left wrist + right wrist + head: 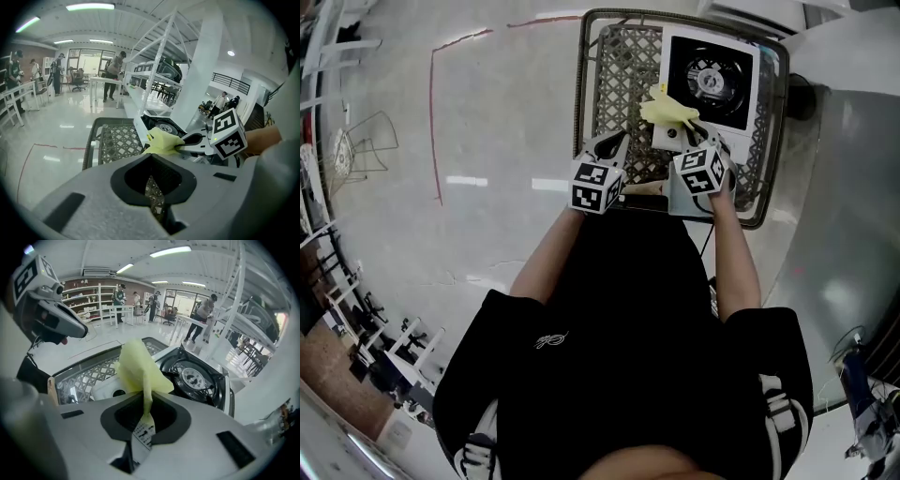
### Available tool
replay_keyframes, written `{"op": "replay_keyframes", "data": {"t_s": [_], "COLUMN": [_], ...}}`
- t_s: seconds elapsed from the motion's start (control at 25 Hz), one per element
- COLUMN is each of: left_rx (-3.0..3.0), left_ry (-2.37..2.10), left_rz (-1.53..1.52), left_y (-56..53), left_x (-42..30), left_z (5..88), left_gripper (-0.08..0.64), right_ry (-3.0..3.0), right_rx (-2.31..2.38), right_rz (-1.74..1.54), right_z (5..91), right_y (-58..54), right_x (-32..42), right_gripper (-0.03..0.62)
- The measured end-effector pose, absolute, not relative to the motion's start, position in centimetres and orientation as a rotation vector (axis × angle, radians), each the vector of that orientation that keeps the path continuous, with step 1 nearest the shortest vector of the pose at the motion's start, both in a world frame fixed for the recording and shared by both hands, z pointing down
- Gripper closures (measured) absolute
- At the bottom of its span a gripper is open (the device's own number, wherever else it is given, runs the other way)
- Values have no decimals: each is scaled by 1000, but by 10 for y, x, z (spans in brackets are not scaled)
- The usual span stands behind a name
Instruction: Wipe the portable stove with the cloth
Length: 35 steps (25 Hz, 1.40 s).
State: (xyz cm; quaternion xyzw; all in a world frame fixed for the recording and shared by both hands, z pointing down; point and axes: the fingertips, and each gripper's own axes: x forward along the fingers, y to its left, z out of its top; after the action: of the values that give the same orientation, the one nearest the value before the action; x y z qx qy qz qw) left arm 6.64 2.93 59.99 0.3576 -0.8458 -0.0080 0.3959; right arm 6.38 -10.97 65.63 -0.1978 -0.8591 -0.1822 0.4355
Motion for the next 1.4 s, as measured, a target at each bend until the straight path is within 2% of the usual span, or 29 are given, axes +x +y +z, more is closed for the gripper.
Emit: {"op": "replay_keyframes", "data": {"t_s": [0.72,1.4], "left_rx": [993,1020], "left_ry": [-2107,-2093], "left_rz": [28,94], "left_y": [-45,-64], "left_x": [81,89], "left_z": [600,592], "left_gripper": [541,541], "right_ry": [-2159,-2189], "right_rx": [-331,-240], "right_rz": [-390,-332], "right_z": [655,650], "right_y": [-206,-246], "right_x": [92,108], "right_gripper": [558,558]}}
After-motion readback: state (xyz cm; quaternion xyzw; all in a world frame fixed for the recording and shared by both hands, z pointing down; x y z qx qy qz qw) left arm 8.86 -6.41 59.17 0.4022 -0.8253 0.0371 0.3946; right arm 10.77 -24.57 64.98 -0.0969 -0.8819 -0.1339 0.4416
